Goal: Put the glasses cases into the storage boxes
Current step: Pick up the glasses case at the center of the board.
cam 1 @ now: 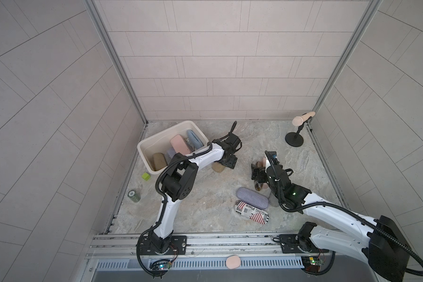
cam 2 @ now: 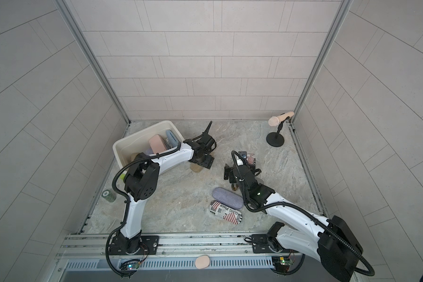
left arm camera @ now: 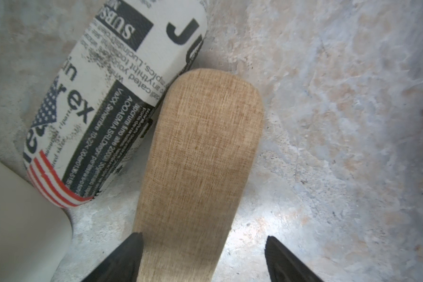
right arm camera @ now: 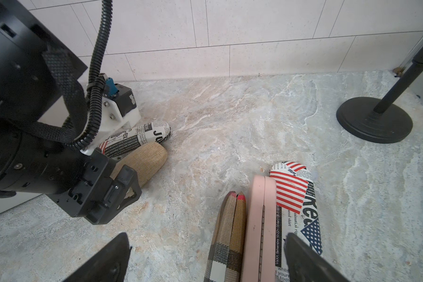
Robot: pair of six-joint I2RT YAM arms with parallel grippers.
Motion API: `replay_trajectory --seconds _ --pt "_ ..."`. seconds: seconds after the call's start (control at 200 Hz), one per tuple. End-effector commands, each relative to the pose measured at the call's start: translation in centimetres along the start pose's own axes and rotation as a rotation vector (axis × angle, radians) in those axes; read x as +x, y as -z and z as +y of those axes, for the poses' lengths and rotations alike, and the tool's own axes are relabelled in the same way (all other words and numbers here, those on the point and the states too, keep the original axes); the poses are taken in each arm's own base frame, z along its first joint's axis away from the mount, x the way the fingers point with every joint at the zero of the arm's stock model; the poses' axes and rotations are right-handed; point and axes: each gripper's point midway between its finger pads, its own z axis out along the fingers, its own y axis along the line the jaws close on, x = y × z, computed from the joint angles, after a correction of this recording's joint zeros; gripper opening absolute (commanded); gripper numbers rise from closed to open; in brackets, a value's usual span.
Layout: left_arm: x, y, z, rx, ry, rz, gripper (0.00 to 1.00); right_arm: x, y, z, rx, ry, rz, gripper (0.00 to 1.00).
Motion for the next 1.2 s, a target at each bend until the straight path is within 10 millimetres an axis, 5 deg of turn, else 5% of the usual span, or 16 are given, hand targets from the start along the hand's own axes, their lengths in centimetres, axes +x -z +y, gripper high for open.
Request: replay_trajectory --seconds 0.0,0.315,0.775,1.196 --pt "-0.1 1.9 -0.1 0.015 0.016 -0.017 0.84 0.0 0.3 -0.5 0.021 -0.006 -0.004 1.00" --pt "-1.8 4.0 1.9 -0.056 0.019 -0.070 0.96 0.1 0.1 -0.4 0.022 -0.004 0.001 1.00" --pt "-0.1 -1.2 1.7 -0.070 -0.060 0.092 0.96 0.1 0.1 -0.5 0.025 -0.010 0.001 1.00" --pt "1.4 -2.2 1.7 -0.070 -0.084 0.135 0.88 0.2 0.1 -0.5 0.029 -0.016 0.001 1.00"
